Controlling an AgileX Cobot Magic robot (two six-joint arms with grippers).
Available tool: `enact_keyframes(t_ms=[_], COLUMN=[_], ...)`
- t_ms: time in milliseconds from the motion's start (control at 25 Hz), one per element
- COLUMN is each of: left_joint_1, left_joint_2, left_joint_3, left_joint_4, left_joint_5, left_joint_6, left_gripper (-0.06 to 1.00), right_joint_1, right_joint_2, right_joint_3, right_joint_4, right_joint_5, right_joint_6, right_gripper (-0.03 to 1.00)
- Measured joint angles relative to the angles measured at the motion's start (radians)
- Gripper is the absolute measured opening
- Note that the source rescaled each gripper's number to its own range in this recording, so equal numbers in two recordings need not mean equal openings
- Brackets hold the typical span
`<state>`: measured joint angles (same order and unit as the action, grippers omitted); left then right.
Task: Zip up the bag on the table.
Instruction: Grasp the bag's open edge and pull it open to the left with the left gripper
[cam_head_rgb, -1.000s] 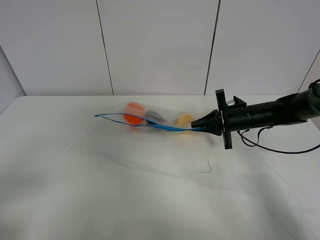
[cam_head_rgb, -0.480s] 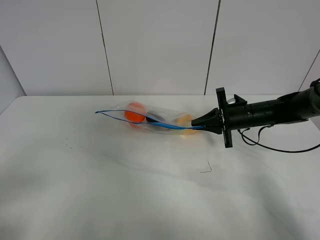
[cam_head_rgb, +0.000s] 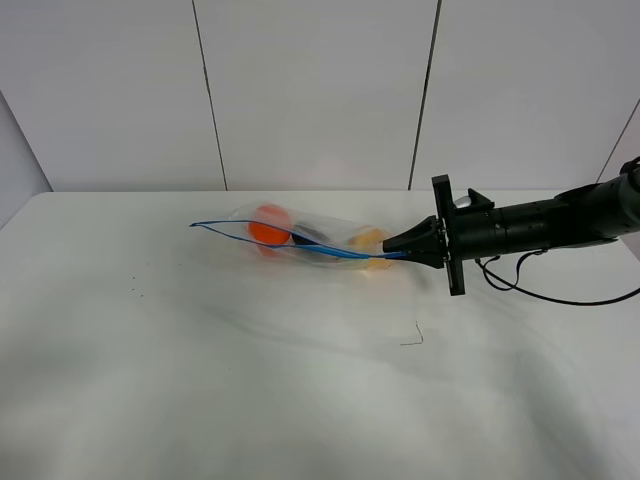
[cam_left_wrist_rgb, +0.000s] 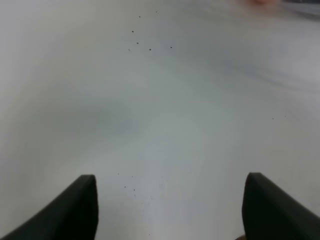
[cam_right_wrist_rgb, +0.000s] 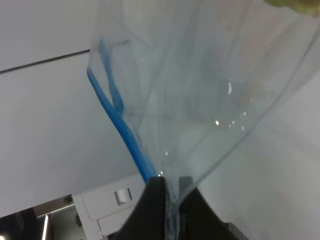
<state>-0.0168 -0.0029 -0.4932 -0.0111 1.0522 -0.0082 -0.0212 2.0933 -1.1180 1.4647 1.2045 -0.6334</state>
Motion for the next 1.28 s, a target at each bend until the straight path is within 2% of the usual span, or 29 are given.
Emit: enact_keyframes(t_ms=[120,240,520,600,680,880,1040,1160,1280], left_joint_1=[0.000,0.000,0.000,0.000,0.000,0.000,0.000,0.000,-0.004], left_joint_2=[0.002,0.071,0.481,0.599,0.693,0.870,0.978,1.071,1.173], left_joint_3=[-0.009,-0.078,-0.337,-0.405,-0.448,-0.483,-0.483,-0.483,-0.483], left_joint_4=[0.000,0.000,-0.002,-0.002,-0.002,-0.001,-0.001,-0.001,0.011], left_joint_5=[-0.004,-0.006,-0.024,-0.050,-0.106,-0.374,-0.662,-0.908,-1.157], left_joint_6=[0.000,0.000,0.008,0.057,0.152,0.528,0.821,0.962,1.062], left_gripper=[0.96,0.96,0.96,0.96,0.96,0.96,0.96,0.96,0.96], right_joint_1=[0.000,0.000,0.000,0.000,0.000,0.000,0.000,0.000,0.000], right_joint_2=[0.000,0.000,0.000,0.000,0.000,0.000,0.000,0.000,0.000], right_joint_3=[0.000,0.000,0.000,0.000,0.000,0.000,0.000,0.000,0.000], right_joint_4=[0.000,0.000,0.000,0.000,0.000,-0.001,-0.001,-0.001,-0.001], right_joint_5=[0.000,0.000,0.000,0.000,0.000,0.000,0.000,0.000,0.000], right_joint_6=[0.000,-0.001,-0.001,-0.001,-0.001,-0.001,-0.002,-0.003,-0.003], right_gripper=[0.00,0.00,0.00,0.00,0.00,0.00,0.00,0.00,0.00])
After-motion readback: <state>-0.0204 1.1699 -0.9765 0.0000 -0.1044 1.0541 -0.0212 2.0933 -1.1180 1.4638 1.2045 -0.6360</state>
